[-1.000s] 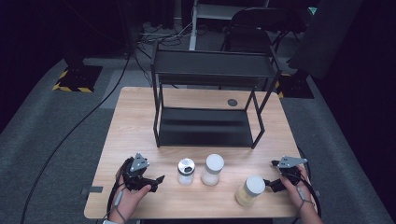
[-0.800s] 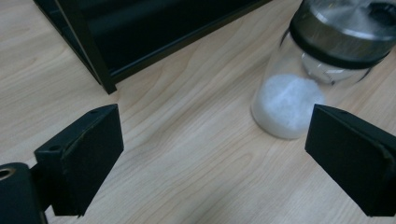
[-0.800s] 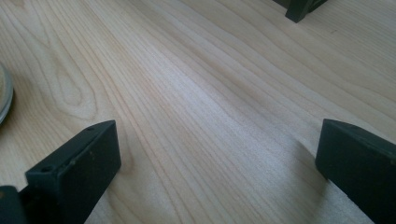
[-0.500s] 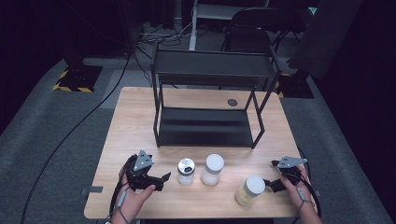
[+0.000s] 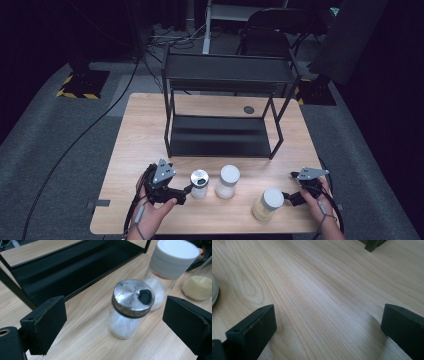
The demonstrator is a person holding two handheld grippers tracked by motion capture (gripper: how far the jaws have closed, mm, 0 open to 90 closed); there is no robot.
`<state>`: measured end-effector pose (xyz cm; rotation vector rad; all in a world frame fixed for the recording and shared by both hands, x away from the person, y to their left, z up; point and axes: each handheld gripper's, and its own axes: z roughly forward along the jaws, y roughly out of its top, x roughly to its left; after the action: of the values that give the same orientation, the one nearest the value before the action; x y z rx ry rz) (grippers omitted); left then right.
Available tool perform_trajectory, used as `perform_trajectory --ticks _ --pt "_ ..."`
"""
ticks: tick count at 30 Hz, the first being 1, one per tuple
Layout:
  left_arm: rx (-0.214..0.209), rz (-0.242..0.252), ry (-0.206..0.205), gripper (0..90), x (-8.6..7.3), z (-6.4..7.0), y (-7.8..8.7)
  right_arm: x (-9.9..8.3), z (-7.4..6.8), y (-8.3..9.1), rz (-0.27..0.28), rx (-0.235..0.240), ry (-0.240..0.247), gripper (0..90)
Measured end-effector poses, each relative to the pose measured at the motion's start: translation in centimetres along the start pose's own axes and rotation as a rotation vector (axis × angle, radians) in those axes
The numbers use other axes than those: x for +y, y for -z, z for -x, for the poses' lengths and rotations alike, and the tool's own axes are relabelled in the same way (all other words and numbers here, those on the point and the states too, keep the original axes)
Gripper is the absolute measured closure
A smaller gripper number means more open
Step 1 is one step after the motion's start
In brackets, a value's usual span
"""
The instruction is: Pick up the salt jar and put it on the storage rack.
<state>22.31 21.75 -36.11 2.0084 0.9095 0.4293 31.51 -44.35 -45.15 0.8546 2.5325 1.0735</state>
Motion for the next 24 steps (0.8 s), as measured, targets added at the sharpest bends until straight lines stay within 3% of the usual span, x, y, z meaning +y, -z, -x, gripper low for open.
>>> perform_trajectory --ticks 24 --pt "0.009 -0.007 -0.016 5.6 1.9 2.2 -2.8 0.0 0.0 0.0 0.0 0.0 0.0 0.0"
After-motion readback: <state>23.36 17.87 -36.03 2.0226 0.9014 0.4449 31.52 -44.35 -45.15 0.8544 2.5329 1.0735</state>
